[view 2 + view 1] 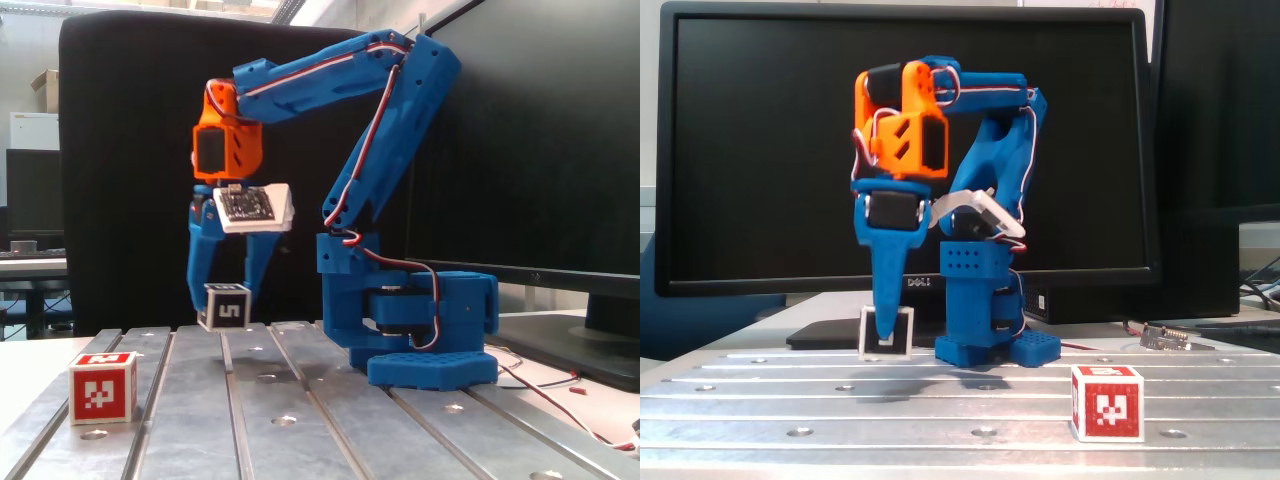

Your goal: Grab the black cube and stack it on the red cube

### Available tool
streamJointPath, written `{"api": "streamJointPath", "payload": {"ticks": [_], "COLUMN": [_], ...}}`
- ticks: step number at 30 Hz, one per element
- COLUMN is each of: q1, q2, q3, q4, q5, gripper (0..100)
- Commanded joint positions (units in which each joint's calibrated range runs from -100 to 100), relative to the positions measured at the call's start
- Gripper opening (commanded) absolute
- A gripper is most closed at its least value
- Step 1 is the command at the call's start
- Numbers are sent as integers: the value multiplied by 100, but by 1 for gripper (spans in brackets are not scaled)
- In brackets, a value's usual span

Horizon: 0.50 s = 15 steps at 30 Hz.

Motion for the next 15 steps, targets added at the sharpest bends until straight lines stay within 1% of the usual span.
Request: {"api": "streamJointPath", "payload": {"ticks": [1,5,8,15], "q1": [-203,-535,-809,-1569], "q2": [-11,6,6,256], "q3": [-427,-762,-925,-1296], "q4": [114,242,242,277], "q5": [-23,-102,-417,-938], "gripper": [14,14,14,14]}}
